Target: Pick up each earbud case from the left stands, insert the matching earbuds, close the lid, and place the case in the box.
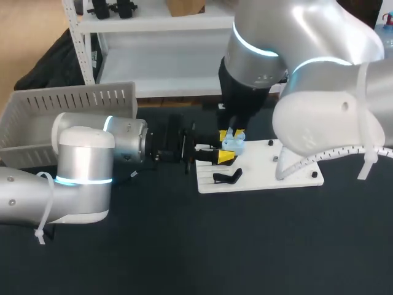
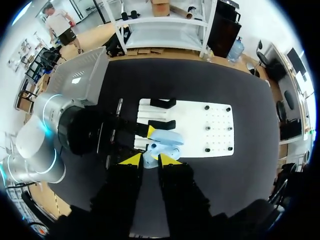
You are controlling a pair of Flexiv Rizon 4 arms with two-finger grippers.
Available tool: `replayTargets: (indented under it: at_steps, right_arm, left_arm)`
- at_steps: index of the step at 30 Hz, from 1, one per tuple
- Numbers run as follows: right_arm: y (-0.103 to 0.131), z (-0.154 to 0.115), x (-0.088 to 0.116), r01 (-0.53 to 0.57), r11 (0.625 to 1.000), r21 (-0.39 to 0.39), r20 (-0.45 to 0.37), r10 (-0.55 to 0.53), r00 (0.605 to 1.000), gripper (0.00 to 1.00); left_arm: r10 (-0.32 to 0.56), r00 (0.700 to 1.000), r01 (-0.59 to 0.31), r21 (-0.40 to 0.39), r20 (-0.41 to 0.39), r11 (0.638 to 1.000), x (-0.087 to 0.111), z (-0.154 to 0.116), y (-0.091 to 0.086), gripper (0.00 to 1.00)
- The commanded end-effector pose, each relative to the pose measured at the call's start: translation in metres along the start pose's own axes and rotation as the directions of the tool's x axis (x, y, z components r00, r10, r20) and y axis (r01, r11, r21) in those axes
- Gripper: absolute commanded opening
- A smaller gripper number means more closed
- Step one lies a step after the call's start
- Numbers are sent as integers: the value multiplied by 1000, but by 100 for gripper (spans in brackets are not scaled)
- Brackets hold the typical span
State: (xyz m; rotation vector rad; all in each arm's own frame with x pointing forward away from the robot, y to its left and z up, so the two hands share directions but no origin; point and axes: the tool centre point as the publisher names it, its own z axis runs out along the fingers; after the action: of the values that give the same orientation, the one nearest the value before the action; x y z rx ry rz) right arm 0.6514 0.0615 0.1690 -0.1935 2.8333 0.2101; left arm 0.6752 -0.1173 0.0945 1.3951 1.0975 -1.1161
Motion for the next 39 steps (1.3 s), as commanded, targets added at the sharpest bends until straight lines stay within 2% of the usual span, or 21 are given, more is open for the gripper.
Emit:
replayTargets:
  at_steps: [1, 10, 39]
  right_arm:
    - [-1, 2, 4, 8, 1000, 1, 9, -8, 1000, 0]
    - [-1, 8, 8, 44, 999, 13, -15, -44, 999, 0]
    - [-4, 18, 6, 41, 999, 6, -37, -41, 998, 0]
  left_arm:
    - [1, 1000, -1, -6, 0, 1000, 0, 1, -1, 0]
    - [1, 1000, -1, -6, 0, 1000, 0, 1, -1, 0]
    - [1, 1000, -1, -6, 0, 1000, 0, 1, -1, 0]
